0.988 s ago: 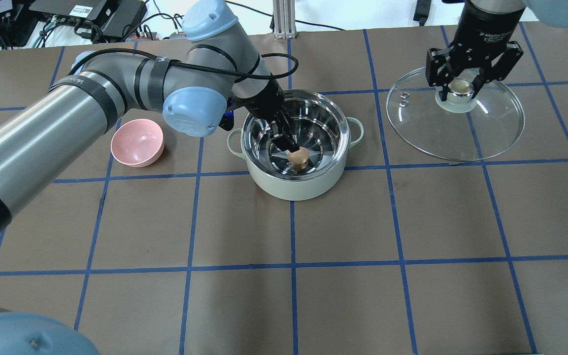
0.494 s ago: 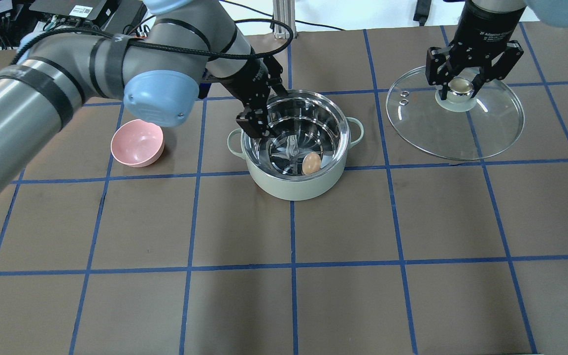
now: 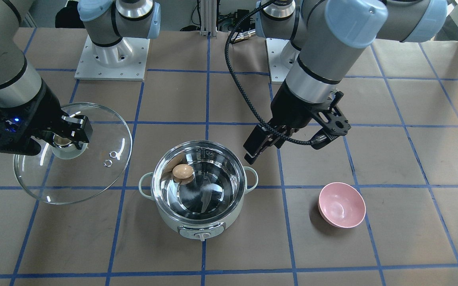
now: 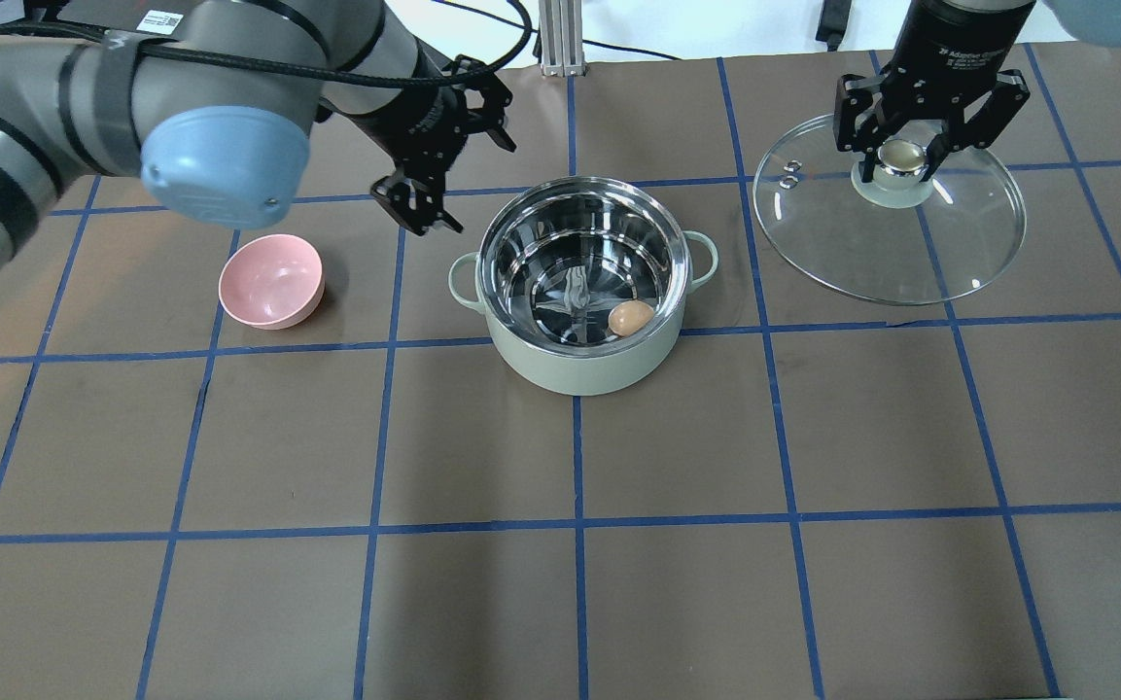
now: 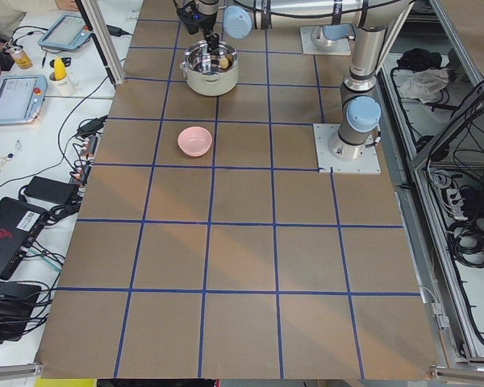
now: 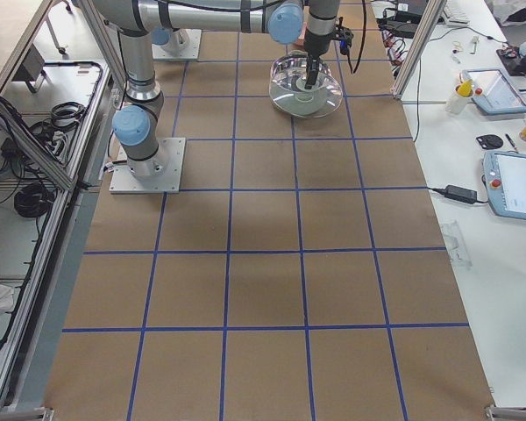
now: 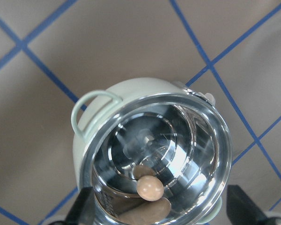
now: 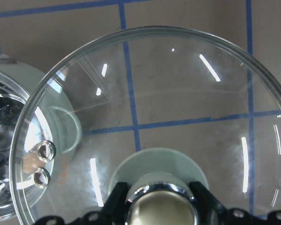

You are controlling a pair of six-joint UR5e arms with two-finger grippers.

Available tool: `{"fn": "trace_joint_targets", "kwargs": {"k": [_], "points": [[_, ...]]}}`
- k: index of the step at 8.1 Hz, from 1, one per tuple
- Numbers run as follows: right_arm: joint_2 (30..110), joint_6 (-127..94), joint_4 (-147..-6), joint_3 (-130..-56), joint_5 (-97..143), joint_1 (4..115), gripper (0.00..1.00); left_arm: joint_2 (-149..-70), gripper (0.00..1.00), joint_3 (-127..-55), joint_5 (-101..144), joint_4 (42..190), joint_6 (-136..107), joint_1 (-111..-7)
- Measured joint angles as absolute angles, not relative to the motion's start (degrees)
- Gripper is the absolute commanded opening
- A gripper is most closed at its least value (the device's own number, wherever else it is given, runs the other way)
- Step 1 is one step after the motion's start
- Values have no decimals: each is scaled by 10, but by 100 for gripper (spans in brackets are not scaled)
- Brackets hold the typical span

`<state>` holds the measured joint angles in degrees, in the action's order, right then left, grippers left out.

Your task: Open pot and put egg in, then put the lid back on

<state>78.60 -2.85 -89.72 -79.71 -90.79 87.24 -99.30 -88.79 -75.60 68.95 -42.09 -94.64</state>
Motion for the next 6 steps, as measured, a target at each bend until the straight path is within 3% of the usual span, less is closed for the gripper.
{"fn": "trace_joint_targets", "kwargs": {"k": [6], "points": [[705,-231,-1035,-781,-898,1034,0,-950,100,-893,-846,768,70,-835]]}}
